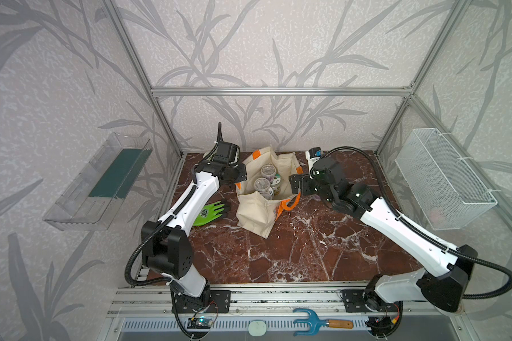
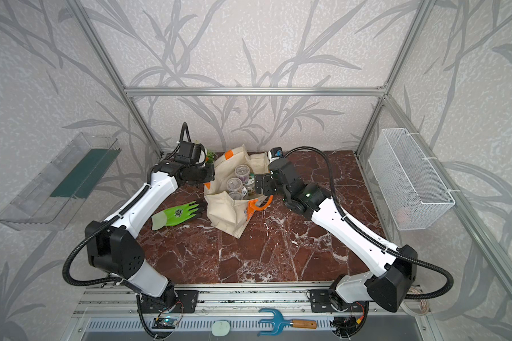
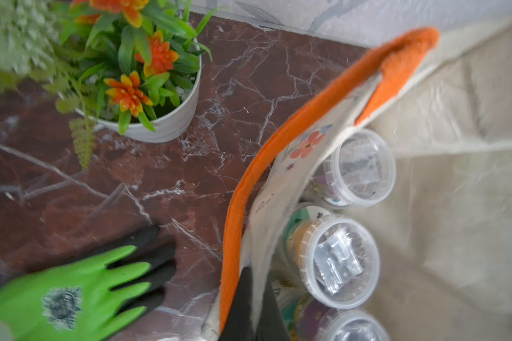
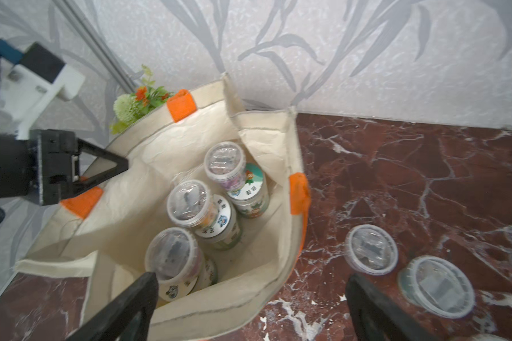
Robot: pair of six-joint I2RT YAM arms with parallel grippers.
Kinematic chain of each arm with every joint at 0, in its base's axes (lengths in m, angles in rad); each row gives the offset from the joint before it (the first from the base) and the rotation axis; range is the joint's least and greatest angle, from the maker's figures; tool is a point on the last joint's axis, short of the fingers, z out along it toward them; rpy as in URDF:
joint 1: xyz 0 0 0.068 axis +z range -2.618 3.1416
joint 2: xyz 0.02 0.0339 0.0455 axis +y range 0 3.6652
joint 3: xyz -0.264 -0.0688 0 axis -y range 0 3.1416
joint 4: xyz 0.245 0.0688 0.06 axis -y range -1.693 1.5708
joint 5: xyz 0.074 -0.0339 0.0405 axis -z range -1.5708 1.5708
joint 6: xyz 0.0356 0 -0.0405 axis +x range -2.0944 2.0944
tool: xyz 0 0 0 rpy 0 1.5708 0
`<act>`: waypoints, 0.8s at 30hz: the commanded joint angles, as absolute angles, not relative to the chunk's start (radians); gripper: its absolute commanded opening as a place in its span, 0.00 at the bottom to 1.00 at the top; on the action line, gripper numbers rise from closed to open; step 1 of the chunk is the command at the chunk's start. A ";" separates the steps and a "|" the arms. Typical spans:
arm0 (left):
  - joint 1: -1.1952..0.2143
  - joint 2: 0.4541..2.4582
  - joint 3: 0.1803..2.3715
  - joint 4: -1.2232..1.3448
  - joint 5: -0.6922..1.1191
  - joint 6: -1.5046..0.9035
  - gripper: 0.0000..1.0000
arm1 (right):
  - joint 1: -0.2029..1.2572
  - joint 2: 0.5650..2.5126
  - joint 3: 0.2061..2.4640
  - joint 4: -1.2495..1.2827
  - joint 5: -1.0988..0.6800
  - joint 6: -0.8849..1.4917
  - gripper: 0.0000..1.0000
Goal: Take out the seed jars from the canvas bag
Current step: Adjust the canvas bag at the center of the board.
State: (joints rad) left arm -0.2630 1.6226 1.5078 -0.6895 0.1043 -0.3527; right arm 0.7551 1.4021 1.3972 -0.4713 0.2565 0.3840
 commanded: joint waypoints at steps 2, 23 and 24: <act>-0.262 1.619 1.554 -0.706 0.151 -0.324 0.00 | 0.802 1.483 1.434 -0.476 0.210 0.396 0.99; -0.279 1.587 1.472 -0.533 0.191 -0.264 0.00 | 0.922 1.668 1.467 -0.493 0.113 0.461 0.99; -0.280 1.579 1.456 -0.521 0.190 -0.264 0.00 | 0.910 1.664 1.475 -0.494 0.109 0.466 0.99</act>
State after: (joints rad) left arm -0.2741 1.6173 1.4849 -0.5838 0.1871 -0.2886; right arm 0.9253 1.6623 1.4399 -0.4774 0.1287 0.4488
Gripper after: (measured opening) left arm 0.058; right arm 0.993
